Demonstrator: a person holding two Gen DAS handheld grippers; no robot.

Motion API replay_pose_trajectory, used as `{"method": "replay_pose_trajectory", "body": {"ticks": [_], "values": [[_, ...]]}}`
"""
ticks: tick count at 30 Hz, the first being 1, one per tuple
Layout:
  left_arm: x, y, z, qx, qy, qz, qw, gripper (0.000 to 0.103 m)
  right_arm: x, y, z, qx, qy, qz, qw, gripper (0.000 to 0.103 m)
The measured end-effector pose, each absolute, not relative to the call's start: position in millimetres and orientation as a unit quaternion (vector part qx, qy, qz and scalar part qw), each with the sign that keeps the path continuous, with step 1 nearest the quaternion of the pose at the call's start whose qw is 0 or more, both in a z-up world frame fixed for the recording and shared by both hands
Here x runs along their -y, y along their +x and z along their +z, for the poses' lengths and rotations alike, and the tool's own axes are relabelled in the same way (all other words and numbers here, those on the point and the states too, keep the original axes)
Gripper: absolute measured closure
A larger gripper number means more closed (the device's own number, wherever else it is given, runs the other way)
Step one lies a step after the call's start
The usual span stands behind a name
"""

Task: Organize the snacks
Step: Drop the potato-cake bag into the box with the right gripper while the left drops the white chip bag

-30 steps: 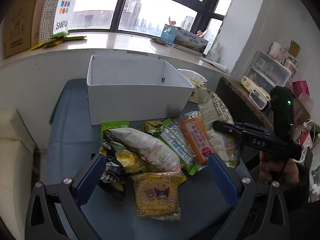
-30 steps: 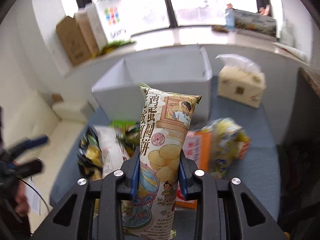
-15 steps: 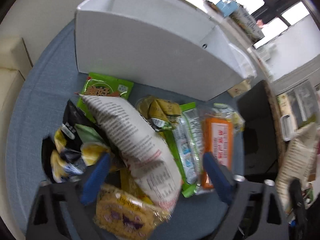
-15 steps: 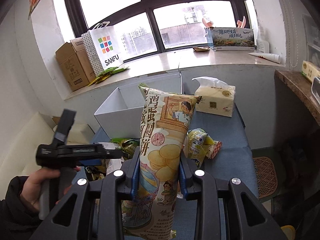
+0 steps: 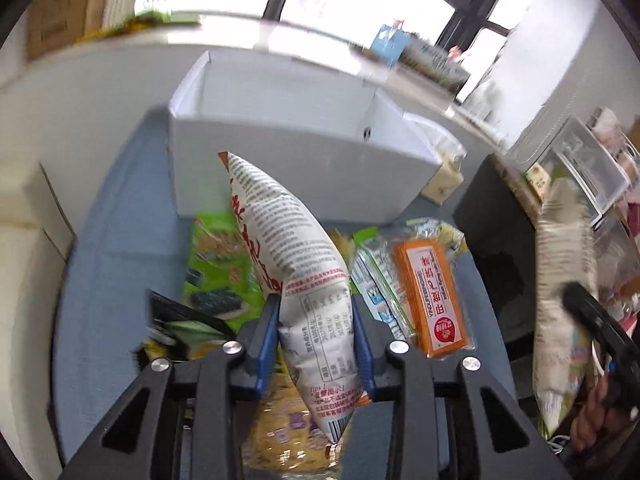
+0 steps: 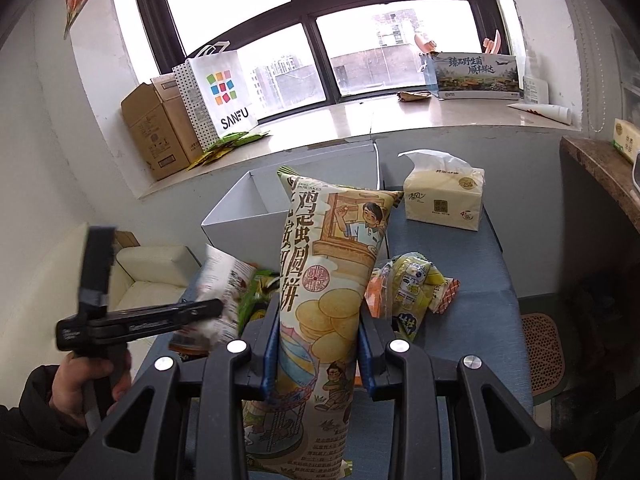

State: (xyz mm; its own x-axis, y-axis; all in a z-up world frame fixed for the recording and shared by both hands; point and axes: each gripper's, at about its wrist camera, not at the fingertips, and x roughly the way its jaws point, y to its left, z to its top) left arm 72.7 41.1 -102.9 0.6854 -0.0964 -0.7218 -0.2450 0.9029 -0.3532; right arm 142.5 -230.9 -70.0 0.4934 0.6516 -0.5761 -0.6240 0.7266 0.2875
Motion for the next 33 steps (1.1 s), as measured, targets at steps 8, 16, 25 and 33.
{"method": "replay_pose_trajectory", "body": {"ticks": [8,16,25,33], "values": [[-75.6,52.1,-53.0,-0.319,-0.214,0.025,0.923,0.066,205.2,153.8,-72.6,-0.346,0.011,0.385,0.856,0.069],[-127.1,112.6,-7.1,-0.292,-0.202,0.002,0.935,0.066,149.6,213.9,-37.2,-0.321,-0.017,0.404,0.857,0.069],[-151.1,216.2,-2.1,-0.344,-0.119,0.029,0.931,0.066,61.2,331.8,-27.3,-0.359,-0.047,0.372,0.855,0.069],[-158.7,250.7,-22.4,-0.373,-0.071,0.093,0.921,0.000,28.5,370.6,-49.2,-0.366,-0.098,0.324,0.867,0.000]]}}
